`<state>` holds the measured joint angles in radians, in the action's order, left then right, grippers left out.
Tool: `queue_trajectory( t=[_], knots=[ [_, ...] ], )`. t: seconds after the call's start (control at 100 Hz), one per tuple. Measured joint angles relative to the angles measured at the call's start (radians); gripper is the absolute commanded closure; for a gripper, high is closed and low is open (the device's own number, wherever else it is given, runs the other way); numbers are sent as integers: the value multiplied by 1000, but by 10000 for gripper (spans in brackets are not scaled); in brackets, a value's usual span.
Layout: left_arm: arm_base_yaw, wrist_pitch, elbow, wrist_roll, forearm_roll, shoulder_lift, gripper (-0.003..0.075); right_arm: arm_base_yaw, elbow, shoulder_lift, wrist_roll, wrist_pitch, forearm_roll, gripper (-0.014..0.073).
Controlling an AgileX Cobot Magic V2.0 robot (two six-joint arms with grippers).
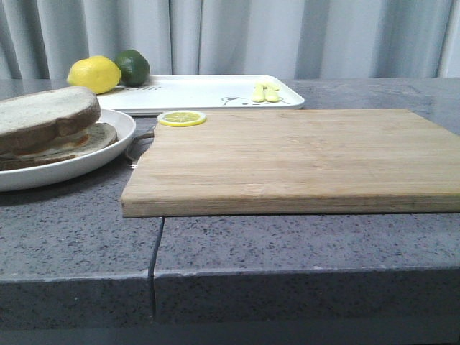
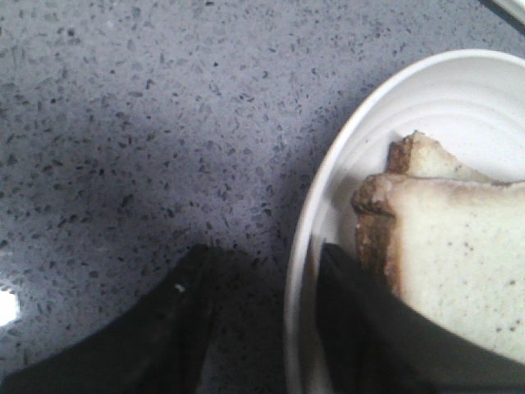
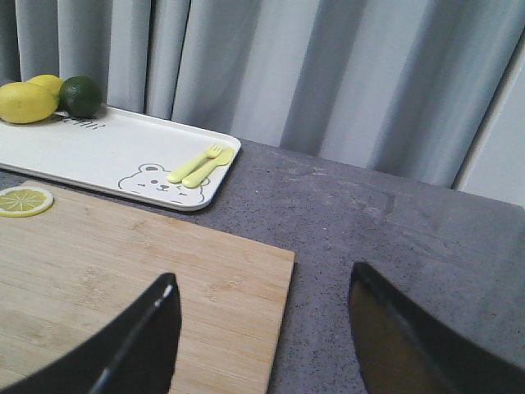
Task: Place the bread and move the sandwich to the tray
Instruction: 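Grasp the rim of the white plate with the left gripper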
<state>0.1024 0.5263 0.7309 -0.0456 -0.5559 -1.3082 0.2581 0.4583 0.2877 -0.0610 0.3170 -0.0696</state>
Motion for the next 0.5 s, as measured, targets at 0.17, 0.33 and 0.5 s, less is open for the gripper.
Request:
queue_trajectory(
  t=[0.17, 0.33, 0.5],
  knots=[
    [0, 5, 0, 0, -11, -4, 704, 0, 0, 0, 0, 0, 0, 135],
    [0, 7, 0, -2, -31, -6, 739, 0, 0, 0, 0, 0, 0, 135],
    [0, 7, 0, -2, -55, -6, 739, 0, 0, 0, 0, 0, 0, 135]
  ],
)
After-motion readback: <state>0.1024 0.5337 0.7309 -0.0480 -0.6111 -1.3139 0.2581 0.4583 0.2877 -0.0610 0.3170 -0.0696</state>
